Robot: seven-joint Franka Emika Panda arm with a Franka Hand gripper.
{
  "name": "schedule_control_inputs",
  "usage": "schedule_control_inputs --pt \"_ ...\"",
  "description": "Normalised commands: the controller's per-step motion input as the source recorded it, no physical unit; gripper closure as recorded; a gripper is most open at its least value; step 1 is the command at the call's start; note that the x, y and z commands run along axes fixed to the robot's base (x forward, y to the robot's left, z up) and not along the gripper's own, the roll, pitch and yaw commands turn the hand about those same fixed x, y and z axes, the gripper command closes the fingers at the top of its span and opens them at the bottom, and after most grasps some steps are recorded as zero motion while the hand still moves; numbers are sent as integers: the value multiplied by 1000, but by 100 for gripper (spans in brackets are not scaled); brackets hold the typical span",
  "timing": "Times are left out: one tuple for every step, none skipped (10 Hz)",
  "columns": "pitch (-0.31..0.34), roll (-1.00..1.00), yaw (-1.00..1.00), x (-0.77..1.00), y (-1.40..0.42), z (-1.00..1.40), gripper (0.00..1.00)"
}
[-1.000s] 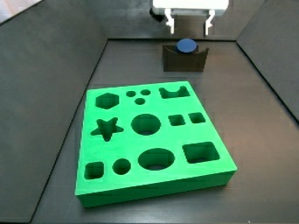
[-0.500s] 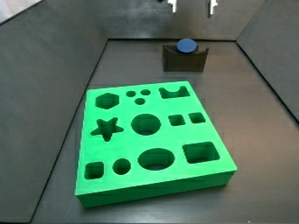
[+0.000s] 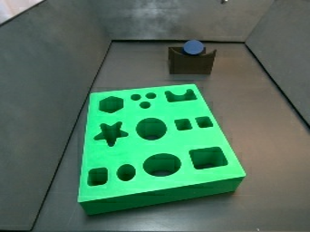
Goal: Pick up the oval object. Move up. Place the oval object on the fixture. Regrasp the oval object. Move to above the board. Insert the oval object.
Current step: Regrasp the oval object.
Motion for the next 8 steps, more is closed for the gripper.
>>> schedule_control_inputs --pt "21 1000 27 -32 -31 37 0" --pt "16 1000 27 -35 -36 22 0" --pt "10 1000 27 -46 -32 11 0" --pt "4 1000 28 -50 -28 11 0" --pt "0 1000 28 -53 -28 10 0" --pt "-8 1000 28 -54 -24 12 0" --pt "-18 1000 29 -47 -21 11 0" --pt "-25 1000 30 -40 -21 3 0"
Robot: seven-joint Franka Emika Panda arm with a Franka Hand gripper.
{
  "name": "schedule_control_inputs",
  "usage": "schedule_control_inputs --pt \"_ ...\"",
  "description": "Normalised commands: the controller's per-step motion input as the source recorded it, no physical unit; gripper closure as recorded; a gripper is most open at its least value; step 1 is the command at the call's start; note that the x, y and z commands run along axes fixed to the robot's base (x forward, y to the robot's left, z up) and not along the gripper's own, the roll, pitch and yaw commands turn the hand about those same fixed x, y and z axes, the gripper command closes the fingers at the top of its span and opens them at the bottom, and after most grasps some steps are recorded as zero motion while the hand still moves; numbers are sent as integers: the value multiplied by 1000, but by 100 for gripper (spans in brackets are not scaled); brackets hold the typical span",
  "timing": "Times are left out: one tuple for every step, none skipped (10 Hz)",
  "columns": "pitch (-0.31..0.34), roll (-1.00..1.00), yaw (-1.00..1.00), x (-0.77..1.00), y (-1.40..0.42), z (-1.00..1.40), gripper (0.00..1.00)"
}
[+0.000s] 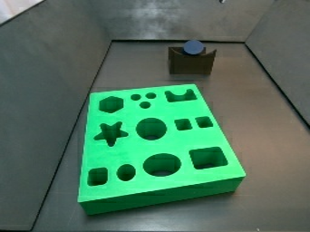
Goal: Pick up the oval object. Move up. Place the oval object on the fixture. Regrasp the oval object. Move to above the board. Insert the oval object.
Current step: Regrasp the oval object.
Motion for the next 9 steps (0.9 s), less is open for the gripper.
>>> schedule_control_inputs --pt "-30 1000 30 -35 -19 1 0" --pt "-38 1000 31 -30 -17 0 0" --pt "-39 1000 31 -29 -18 1 0" --pt "-38 1000 32 -24 -17 6 0" --pt "-35 1000 32 -14 -20 8 0" --pt "-30 1000 32 -1 -18 4 0" --pt "-21 1000 31 16 -21 -5 0" --pt "-14 1000 31 26 -25 -8 0" --pt "-3 1000 33 35 -25 -2 0"
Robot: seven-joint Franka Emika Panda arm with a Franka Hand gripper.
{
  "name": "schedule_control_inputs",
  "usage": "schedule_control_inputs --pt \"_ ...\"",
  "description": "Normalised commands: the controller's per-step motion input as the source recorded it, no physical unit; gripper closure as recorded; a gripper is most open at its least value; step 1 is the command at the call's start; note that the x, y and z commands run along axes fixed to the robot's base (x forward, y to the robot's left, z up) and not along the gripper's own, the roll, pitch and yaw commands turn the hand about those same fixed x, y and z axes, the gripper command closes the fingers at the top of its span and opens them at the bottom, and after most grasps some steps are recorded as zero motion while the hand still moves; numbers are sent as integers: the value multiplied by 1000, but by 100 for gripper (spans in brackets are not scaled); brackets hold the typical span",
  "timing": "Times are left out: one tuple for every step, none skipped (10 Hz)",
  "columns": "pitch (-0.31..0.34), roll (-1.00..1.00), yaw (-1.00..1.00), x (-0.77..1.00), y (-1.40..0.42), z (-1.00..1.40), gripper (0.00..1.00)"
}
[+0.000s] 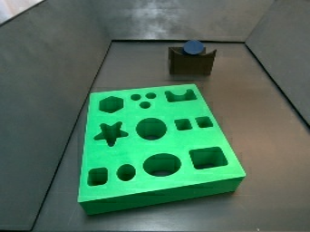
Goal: Pick up the oval object. Move up. Place the oval object on the fixture. Regrasp the oval object. Move to above the board. Insert the oval object.
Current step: Regrasp the oval object.
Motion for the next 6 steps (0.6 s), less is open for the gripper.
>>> schedule_control_inputs --pt "11 1000 34 47 -28 -6 0" --pt "40 1000 40 61 -28 -12 0" --pt "69 1000 50 73 -33 -13 0" --pt "101 816 63 83 -37 -11 0" --pt "110 616 76 87 -40 -13 0" --pt "112 484 86 86 -39 -17 0"
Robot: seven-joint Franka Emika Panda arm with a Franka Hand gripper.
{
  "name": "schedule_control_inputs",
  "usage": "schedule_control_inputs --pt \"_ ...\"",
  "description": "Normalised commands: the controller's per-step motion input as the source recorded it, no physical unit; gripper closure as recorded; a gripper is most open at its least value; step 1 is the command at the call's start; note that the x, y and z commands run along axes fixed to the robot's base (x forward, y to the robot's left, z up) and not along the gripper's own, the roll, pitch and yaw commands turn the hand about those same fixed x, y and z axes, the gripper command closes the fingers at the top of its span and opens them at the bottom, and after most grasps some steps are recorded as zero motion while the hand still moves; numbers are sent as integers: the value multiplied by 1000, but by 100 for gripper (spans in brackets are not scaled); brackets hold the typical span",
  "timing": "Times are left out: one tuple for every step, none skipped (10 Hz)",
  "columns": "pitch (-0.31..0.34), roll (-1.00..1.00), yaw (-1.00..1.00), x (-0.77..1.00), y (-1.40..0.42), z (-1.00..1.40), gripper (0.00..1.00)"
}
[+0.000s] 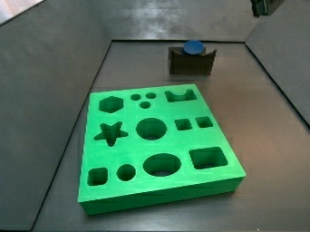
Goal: Pick up the oval object. Move up. Place the oval object on the fixture. Regrasp the oval object. Move to above the board. Insert the oval object.
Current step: Regrasp the oval object.
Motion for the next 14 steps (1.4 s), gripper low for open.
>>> schedule_control_inputs --pt "104 289 111 77 -24 -4 0" --pt "83 214 125 66 -25 -6 0" --pt "133 111 159 27 75 -1000 0" --pt "119 99 168 32 75 -1000 0" --pt "59 83 176 50 67 -1000 0" --pt "30 76 177 56 64 -1000 0" --pt "-29 66 167 63 60 -1000 0" --pt "-67 61 146 70 58 -1000 0" --pt "-94 65 119 79 53 -1000 0" --pt "-114 69 89 88 49 -1000 0" --pt "-121 72 46 97 44 -1000 0" --pt "-120 74 15 102 39 -1000 0" --pt "-101 71 -18 97 24 -867 0" --pt "-85 73 -30 93 19 -758 0"
